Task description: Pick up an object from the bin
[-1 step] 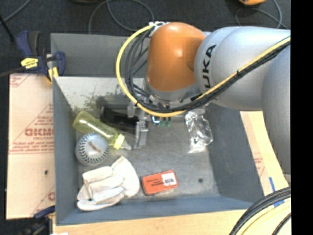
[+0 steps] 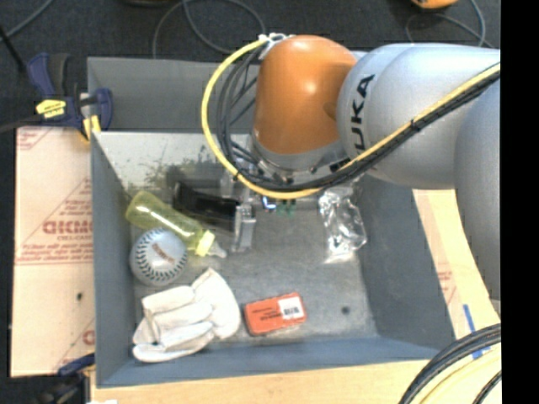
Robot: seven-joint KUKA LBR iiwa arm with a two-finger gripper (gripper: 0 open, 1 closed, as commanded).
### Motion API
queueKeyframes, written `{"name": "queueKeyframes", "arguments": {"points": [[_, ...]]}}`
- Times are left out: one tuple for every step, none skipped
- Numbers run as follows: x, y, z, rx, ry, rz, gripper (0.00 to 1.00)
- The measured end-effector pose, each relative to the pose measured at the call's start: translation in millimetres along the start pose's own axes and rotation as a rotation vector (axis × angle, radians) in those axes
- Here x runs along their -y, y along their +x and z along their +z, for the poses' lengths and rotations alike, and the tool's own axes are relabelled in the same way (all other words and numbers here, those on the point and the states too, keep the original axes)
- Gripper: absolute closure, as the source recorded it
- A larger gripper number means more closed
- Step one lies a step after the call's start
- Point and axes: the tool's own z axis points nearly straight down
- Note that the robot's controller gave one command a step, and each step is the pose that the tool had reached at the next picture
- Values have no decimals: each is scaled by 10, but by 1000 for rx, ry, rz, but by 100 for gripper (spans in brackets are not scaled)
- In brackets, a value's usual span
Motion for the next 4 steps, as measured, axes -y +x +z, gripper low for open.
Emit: {"name": "queueKeyframes", "arguments": {"points": [[127, -273, 383, 3, -2, 76, 0], [316, -356, 707, 1, 0, 245, 0], [192, -497, 779, 8, -4, 289, 0], [307, -536, 1392, 7, 0, 209, 0]]}}
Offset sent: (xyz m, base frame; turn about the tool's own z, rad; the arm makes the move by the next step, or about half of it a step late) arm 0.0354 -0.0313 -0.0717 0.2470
